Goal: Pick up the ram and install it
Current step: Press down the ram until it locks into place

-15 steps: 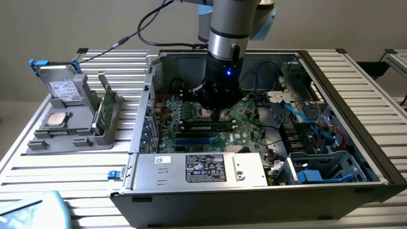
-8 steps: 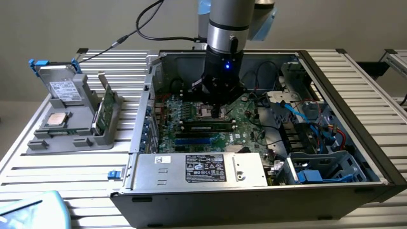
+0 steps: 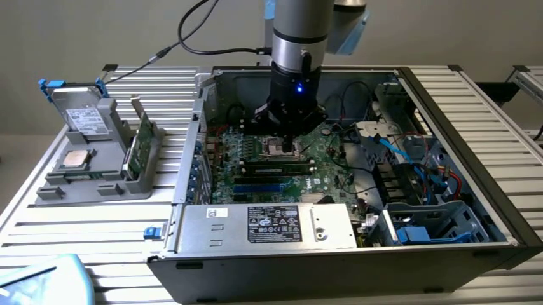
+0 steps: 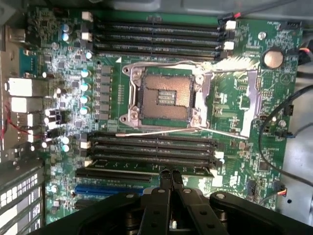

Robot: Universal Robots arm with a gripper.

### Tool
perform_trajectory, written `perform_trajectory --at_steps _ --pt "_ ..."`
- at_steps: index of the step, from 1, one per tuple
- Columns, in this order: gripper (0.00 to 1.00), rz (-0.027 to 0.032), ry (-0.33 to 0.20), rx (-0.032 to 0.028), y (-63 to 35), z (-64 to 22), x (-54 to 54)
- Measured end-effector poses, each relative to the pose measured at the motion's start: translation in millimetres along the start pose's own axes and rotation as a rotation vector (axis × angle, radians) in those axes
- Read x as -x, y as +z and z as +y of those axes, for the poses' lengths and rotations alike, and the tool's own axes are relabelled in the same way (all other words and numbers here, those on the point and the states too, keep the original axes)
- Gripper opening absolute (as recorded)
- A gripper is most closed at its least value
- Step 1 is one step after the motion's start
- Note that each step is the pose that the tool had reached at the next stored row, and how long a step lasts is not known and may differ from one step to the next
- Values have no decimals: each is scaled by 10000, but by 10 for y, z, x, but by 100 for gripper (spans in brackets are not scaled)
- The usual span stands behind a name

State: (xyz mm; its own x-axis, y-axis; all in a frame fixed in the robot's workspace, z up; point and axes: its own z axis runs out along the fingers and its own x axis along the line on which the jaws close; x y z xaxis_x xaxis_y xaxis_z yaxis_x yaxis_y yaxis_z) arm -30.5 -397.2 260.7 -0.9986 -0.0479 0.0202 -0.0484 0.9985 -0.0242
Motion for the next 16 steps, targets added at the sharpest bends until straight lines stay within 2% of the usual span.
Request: perform_trajectory --at_steps 2,11,16 --pt "11 -2 44 70 0 2 -37" --pt "11 1 277 128 2 -32 -84" --pt "11 -3 281 222 3 -81 -92"
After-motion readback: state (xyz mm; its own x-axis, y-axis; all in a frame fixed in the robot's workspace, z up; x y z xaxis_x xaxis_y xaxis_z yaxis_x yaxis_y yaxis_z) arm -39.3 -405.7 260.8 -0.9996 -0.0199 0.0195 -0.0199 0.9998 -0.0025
